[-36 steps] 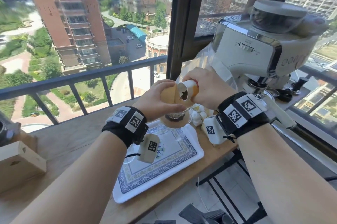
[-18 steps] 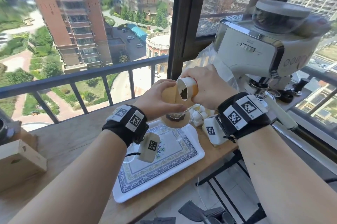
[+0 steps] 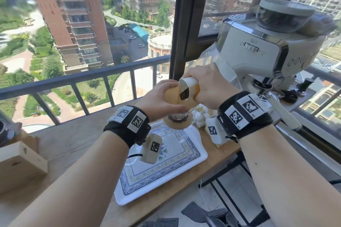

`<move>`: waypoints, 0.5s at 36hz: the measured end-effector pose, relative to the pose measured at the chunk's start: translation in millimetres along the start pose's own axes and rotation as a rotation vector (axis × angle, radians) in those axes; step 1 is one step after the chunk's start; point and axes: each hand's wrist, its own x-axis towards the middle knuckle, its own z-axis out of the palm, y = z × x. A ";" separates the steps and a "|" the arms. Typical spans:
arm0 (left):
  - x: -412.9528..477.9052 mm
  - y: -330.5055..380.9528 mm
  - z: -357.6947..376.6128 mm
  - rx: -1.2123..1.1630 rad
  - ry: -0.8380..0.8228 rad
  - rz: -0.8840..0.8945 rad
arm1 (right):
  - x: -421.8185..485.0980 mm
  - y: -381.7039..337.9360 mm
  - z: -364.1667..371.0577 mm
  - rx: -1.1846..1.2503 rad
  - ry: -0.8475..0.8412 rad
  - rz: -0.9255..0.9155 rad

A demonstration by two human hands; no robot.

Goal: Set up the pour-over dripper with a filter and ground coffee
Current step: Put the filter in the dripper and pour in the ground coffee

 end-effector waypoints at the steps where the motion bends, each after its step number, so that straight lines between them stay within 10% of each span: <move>1: 0.6 -0.4 -0.3 0.002 0.001 0.000 | 0.4 0.7 -0.4 0.001 -0.015 0.003; 18: 0.7 -1.9 -1.2 0.010 0.014 -0.012 | 1.6 -3.2 -2.6 0.015 -0.044 0.011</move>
